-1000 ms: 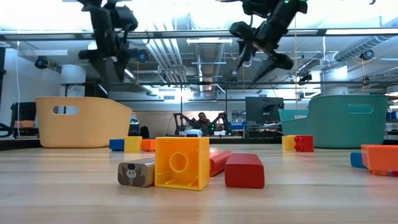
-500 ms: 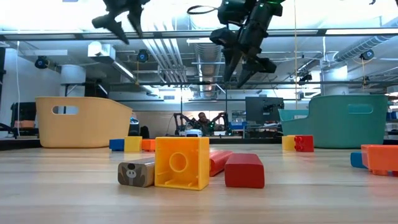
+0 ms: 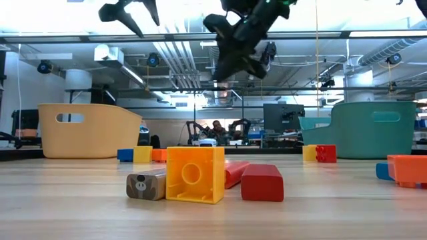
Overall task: Sort blocks by size
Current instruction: Put the yellow block into the yellow bin
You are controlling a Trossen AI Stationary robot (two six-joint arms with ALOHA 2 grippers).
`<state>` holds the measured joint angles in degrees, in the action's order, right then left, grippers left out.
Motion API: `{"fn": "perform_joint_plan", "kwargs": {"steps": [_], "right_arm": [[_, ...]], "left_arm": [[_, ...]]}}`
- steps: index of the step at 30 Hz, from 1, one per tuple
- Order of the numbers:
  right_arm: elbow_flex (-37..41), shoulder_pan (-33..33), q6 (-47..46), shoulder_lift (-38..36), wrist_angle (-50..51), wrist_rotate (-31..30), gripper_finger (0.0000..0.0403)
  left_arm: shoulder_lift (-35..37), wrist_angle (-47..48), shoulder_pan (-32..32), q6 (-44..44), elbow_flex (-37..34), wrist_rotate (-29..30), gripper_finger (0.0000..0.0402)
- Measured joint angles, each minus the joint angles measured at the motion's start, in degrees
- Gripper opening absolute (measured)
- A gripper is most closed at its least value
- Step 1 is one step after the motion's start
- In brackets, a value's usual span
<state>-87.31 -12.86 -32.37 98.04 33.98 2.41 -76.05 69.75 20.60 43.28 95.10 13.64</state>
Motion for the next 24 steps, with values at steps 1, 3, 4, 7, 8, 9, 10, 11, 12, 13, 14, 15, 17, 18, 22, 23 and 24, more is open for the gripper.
{"fn": "perform_joint_plan", "kwargs": {"steps": [1,3,4,7,8,9,10,11,12,13,14,15,17,18,22,23,24], "right_arm": [[0.00,0.10,0.01,0.45,-1.94,0.22,0.0026],[0.00,0.60,0.02,1.86,-4.33,0.79,0.0014],[-0.01,0.90,0.07,2.62,-6.28,1.05,0.0012],[-0.08,1.92,1.76,5.60,-11.00,1.70,0.0012],[-0.12,2.25,3.04,6.77,-13.51,1.75,0.0012],[-0.17,2.63,4.70,8.19,-15.61,2.03,0.0012],[-0.17,2.97,6.20,9.59,-17.24,2.11,0.0012],[-0.17,3.20,6.98,10.85,-18.41,2.12,0.0012],[-0.17,3.30,7.71,12.11,-19.18,2.12,0.0012],[-0.17,3.36,7.77,13.34,-19.70,2.17,0.0012],[-0.17,3.45,7.83,14.26,-19.78,2.15,0.0013],[-0.17,3.45,8.22,15.11,-19.62,2.15,0.0013],[-0.17,3.39,9.04,16.71,-19.78,2.12,0.0013],[-0.17,3.37,9.14,17.51,-19.97,2.12,0.0013],[-0.17,3.57,10.89,20.48,-21.70,2.12,0.0013],[-0.17,3.74,11.38,21.10,-22.11,2.12,0.0013],[-0.17,3.76,11.86,21.71,-23.09,2.11,0.0013]], "left_arm": [[-0.04,0.30,-0.50,0.56,0.43,-0.97,0.0262],[-0.04,0.82,-1.51,1.23,1.49,-2.67,0.0262],[-0.04,1.16,-2.00,1.31,2.12,-3.12,0.0262],[-0.04,3.17,-3.17,0.92,4.23,-3.72,0.0262],[-0.03,3.71,-3.35,0.28,5.01,-3.73,0.0262],[0.00,4.33,-3.39,-0.53,5.77,-3.71,0.0262],[0.06,4.77,-3.43,-1.38,6.41,-3.69,0.0262],[0.11,5.09,-3.43,-2.14,7.03,-3.68,0.0262],[0.11,5.32,-3.43,-2.85,7.68,-3.63,0.0262],[0.13,5.31,-3.41,-3.43,8.30,-3.62,0.0262],[0.13,5.31,-3.41,-3.93,8.96,-3.58,0.0262],[0.13,5.35,-3.43,-4.37,9.60,-3.57,0.0262],[0.21,5.29,-3.43,-4.84,10.84,-2.98,0.0262],[0.22,5.39,-3.43,-5.06,11.37,-2.40,0.0262],[0.22,5.36,-3.43,-6.85,13.49,0.88,0.0262],[0.22,5.34,-3.43,-7.18,14.03,1.98,0.0262],[0.22,5.35,-3.42,-7.23,14.53,2.60,0.0262]]}}
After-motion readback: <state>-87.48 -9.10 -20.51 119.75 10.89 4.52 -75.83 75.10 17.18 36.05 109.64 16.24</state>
